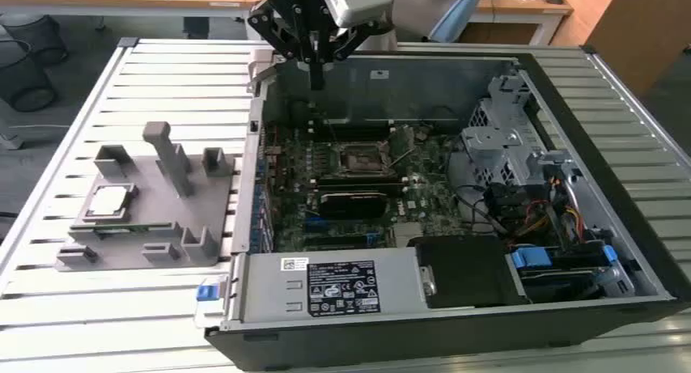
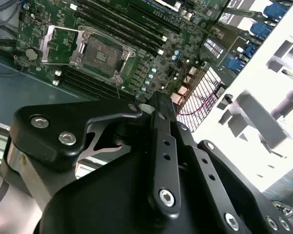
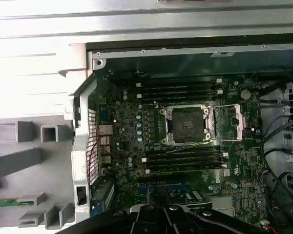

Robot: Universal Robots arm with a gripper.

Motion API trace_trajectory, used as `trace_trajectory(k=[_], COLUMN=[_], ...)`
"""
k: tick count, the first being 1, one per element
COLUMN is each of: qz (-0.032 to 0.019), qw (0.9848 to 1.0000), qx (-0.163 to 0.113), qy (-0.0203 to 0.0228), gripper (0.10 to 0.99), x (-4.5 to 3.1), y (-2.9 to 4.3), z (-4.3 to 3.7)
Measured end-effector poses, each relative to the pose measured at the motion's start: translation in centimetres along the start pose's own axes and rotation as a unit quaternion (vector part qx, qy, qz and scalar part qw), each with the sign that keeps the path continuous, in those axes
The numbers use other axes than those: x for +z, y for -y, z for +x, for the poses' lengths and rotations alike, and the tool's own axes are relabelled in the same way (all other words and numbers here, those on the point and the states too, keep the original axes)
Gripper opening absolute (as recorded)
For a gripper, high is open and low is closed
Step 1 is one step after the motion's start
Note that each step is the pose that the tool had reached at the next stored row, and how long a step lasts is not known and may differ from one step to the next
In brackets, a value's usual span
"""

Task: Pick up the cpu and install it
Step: 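Reach for the cpu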

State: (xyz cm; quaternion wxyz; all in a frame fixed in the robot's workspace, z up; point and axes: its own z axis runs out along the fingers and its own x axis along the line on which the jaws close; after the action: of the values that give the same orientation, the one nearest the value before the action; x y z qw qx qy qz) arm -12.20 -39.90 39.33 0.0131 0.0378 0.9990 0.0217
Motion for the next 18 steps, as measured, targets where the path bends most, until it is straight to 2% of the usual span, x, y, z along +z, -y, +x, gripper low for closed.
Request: trace_trajectory(k=[10,18], qz=[0.0,0.0], qw=[1.0,1.0], qx=[0.0,0.0], qy=[0.0,0.0], gripper=[0.106,0.106], x=[0.0,-0.03], y=[0.0,0.09], z=[0.05,1.28])
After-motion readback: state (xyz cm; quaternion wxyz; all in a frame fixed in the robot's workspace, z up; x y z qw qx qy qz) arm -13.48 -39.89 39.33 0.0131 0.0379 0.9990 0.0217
